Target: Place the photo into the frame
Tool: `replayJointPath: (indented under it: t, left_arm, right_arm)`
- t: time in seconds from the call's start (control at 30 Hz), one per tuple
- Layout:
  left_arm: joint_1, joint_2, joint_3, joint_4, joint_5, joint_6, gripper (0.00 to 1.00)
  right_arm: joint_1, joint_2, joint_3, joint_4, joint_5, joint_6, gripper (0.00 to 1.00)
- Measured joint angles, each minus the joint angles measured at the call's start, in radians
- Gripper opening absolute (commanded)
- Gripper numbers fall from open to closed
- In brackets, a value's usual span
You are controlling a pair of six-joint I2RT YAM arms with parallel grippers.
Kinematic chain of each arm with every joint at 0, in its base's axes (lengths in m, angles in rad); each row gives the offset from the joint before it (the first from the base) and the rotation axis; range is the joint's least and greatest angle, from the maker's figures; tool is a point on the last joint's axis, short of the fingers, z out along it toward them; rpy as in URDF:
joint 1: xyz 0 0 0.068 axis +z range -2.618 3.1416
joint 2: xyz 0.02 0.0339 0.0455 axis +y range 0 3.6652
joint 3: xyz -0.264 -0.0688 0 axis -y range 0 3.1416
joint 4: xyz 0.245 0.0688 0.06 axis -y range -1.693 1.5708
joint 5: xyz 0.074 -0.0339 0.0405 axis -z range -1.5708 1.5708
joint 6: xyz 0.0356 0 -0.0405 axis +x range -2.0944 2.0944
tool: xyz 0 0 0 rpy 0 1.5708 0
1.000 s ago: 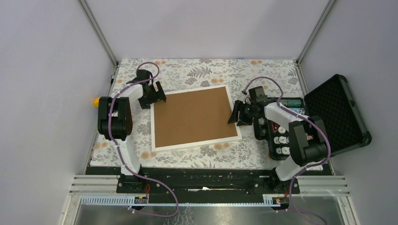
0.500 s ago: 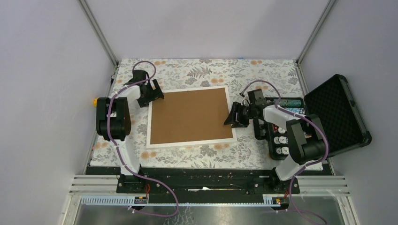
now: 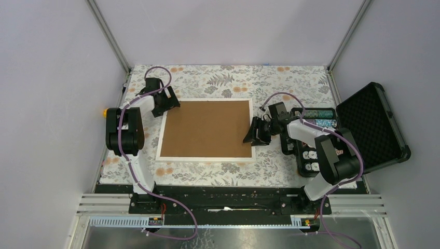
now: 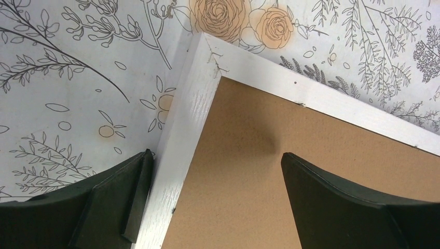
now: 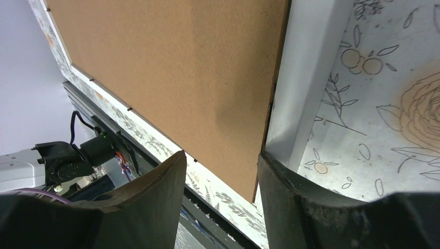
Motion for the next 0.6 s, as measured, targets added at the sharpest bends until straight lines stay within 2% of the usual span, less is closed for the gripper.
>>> replayJointPath:
  t: [0.6]
  left_arm:
    - [0.002,0.000,-0.008,0.028,0.002,0.001,0.99]
  right_arm:
    - [0.060,-0.106,-0.026,-0.013,0.043,0.031,0.56]
